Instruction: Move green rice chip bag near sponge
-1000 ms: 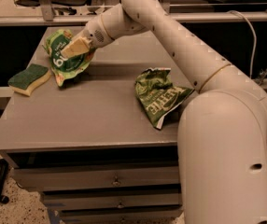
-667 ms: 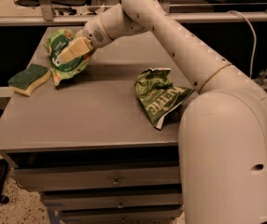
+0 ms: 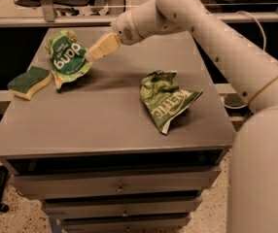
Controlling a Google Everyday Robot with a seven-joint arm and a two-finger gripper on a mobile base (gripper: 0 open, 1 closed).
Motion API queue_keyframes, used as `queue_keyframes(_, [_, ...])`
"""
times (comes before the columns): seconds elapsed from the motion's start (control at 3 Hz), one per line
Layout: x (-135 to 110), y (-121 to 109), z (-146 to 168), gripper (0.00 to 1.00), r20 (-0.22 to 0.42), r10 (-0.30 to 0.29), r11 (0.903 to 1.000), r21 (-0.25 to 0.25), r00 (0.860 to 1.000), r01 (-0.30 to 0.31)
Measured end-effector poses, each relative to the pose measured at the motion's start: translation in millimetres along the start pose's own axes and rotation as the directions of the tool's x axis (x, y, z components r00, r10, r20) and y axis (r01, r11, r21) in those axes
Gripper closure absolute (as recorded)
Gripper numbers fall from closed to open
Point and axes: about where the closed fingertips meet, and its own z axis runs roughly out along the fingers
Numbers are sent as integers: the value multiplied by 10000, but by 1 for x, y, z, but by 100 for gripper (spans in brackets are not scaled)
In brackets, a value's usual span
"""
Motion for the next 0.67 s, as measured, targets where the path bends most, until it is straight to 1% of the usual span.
queue_keyframes(0.33, [22,-30,-61,0,377,90,9891,1469,9992,-145])
queue_keyframes(0.67, [28,-36,-72,0,424,176,9851,1700,9989,-245])
